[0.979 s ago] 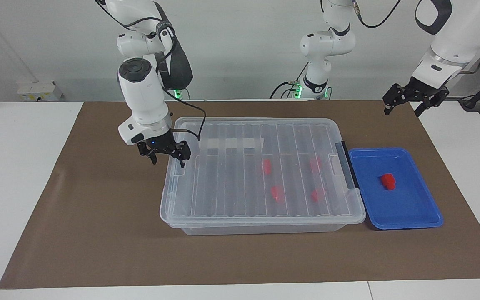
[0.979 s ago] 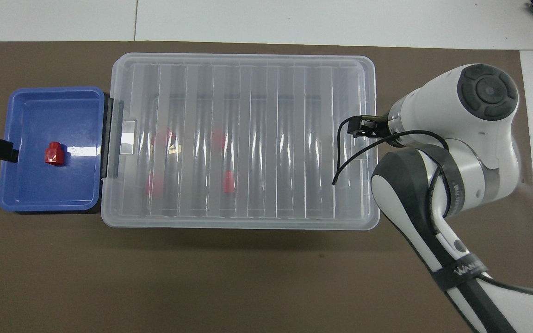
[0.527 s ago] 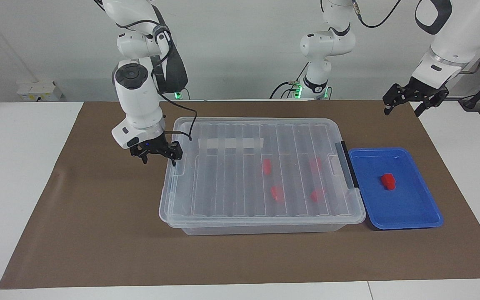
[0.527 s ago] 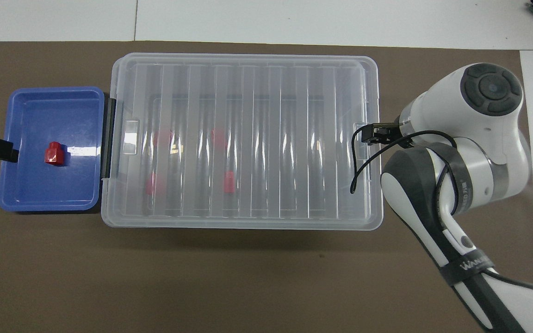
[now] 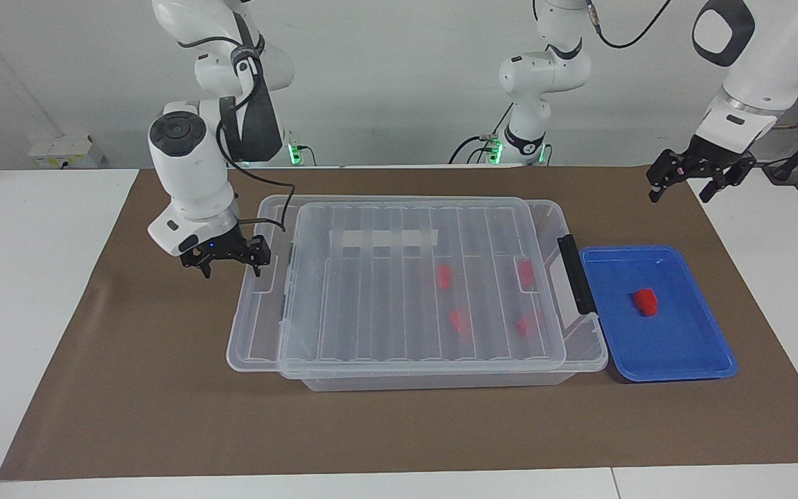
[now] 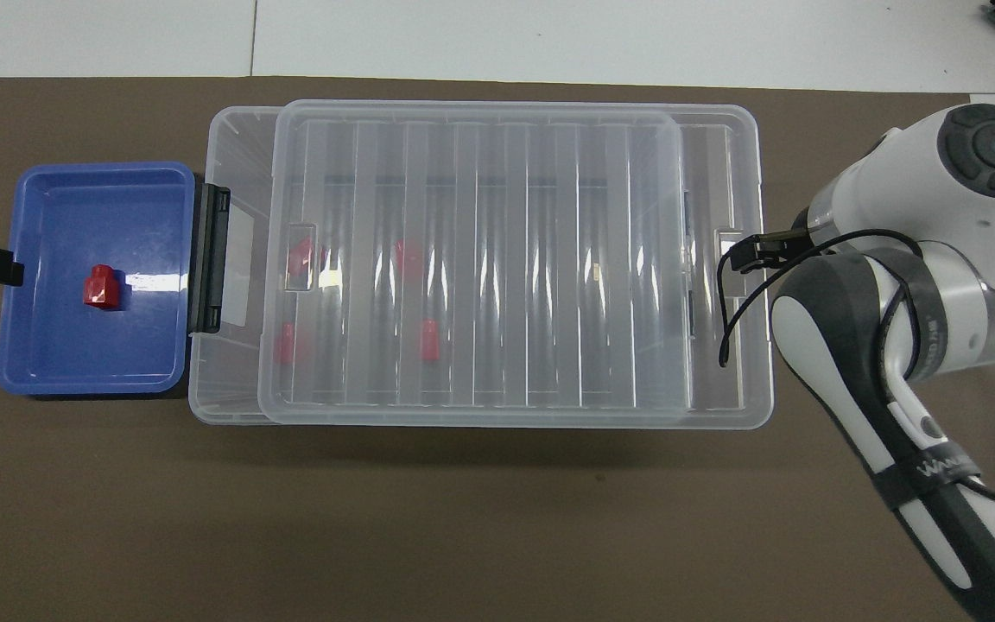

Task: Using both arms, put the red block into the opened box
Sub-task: 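Push the lid farther open while the left gripper reaches the red block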

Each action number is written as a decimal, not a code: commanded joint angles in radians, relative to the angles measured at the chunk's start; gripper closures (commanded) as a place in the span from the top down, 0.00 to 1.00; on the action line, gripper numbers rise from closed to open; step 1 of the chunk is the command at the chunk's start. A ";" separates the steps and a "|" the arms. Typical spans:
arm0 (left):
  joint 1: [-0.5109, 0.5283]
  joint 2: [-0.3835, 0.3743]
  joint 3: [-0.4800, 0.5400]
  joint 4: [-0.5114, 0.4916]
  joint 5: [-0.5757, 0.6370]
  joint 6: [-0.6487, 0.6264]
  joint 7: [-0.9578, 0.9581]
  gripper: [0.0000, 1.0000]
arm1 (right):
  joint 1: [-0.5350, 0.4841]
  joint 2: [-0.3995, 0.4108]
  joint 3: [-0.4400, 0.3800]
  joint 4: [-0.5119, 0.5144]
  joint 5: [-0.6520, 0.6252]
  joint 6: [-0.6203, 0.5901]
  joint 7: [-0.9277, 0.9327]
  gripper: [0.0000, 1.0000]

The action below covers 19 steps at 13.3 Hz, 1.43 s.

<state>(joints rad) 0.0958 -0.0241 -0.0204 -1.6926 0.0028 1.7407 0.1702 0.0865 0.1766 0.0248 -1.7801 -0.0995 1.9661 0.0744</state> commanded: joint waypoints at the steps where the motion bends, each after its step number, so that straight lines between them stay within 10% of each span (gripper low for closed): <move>1: 0.013 0.022 -0.003 -0.158 0.009 0.219 0.015 1.00 | -0.059 -0.020 0.007 -0.022 -0.011 -0.009 -0.118 1.00; 4: 0.067 0.088 -0.003 -0.350 0.009 0.552 0.064 1.00 | -0.102 -0.020 0.007 -0.024 -0.011 -0.006 -0.214 1.00; 15: 0.096 0.306 -0.003 -0.390 0.008 0.787 0.014 1.00 | -0.205 -0.019 0.009 -0.024 -0.011 0.011 -0.429 1.00; 19: 0.094 0.305 -0.003 -0.401 0.008 0.790 0.011 0.59 | -0.223 -0.017 0.009 -0.025 -0.011 0.022 -0.452 1.00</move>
<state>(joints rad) 0.1797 0.2950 -0.0175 -2.0667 0.0043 2.5006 0.1946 -0.1168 0.1762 0.0238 -1.7801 -0.0998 1.9707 -0.3451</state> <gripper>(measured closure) 0.176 0.000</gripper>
